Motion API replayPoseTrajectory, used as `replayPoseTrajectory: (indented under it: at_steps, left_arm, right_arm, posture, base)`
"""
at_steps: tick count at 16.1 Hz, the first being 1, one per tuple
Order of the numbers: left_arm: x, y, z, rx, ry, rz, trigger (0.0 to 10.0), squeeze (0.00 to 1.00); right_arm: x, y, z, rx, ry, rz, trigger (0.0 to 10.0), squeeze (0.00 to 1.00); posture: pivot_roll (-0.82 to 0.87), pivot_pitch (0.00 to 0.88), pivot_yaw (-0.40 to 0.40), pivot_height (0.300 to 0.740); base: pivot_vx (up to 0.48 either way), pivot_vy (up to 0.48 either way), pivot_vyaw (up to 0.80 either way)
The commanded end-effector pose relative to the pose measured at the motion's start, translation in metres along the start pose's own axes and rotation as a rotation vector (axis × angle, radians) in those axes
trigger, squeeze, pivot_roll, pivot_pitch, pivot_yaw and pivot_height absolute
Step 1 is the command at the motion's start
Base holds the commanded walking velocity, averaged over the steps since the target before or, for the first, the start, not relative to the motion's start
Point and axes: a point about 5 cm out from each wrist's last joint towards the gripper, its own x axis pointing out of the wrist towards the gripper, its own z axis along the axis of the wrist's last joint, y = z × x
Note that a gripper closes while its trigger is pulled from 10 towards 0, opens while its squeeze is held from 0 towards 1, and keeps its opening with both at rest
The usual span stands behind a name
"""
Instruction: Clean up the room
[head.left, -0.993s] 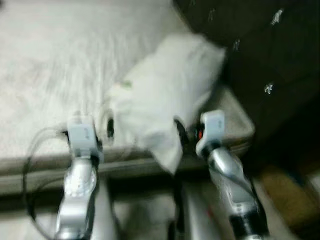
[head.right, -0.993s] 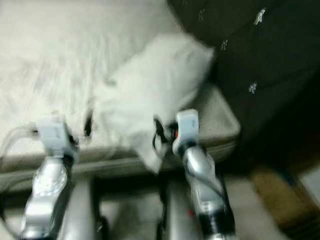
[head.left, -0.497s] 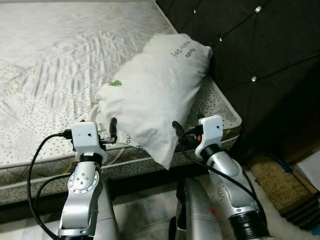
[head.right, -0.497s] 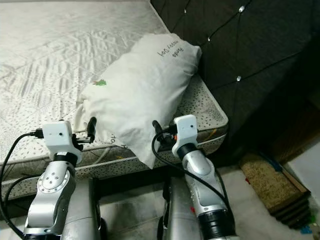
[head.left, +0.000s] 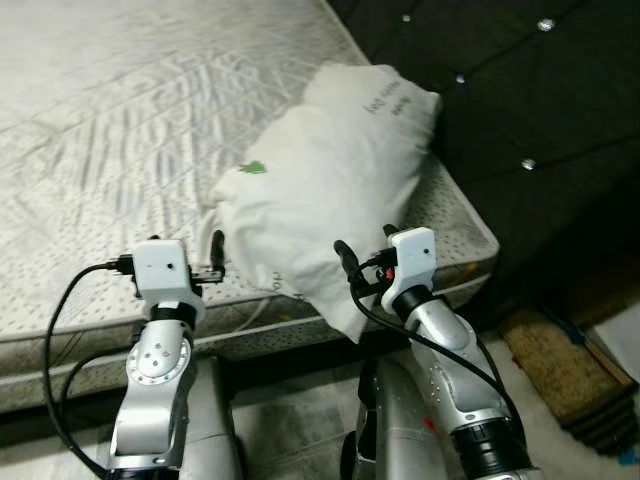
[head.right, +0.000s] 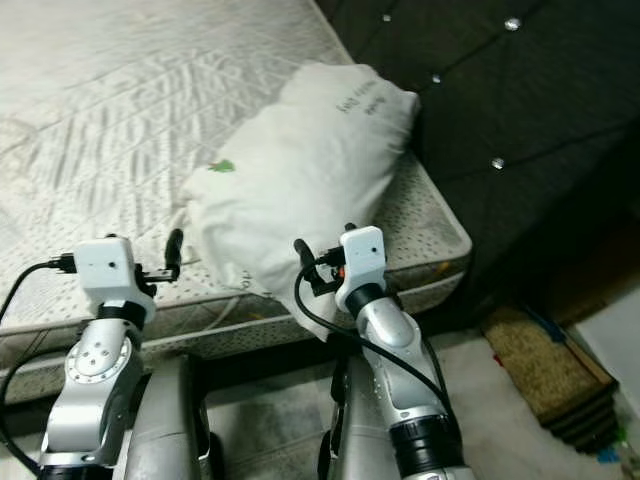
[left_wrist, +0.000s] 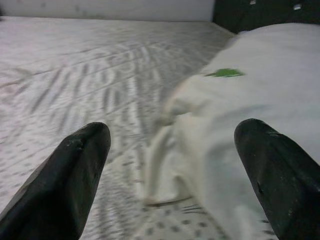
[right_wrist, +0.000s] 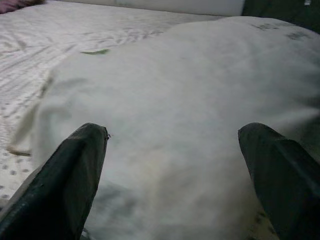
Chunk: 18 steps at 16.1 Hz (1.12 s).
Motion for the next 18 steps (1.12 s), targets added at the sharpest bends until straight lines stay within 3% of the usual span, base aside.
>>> replayPoseTrajectory:
  at_steps: [1,5,18]
  left_arm:
    - [0.0002,-0.0031,0.0017,0.002,-0.010,-0.011,10.0,0.00]
    - [0.0001,-0.0038,0.0020,0.004,-0.014,-0.019,10.0,0.00]
    - [0.0002,-0.0054,0.0048,-0.001,-0.046,-0.040,10.0,0.00]
  right_arm:
    - [-0.0024,-0.0028,-0.0017,0.010,0.009,0.000,10.0,0.00]
    - [-0.0028,-0.0023,-0.0007,0.010,0.000,0.002,10.0,0.00]
    - [-0.0035,-0.0033,-0.0010,-0.005,0.002,0.007,10.0,0.00]
  posture:
    - [0.00,0.095,-0.094,0.543]
    - [-0.01,0.096,-0.095,0.499]
    - [-0.01,0.093,-0.097,0.499]
  base:
    - [0.000,0.000,0.00]
    - [0.000,0.000,0.00]
    - [0.000,-0.047,0.00]
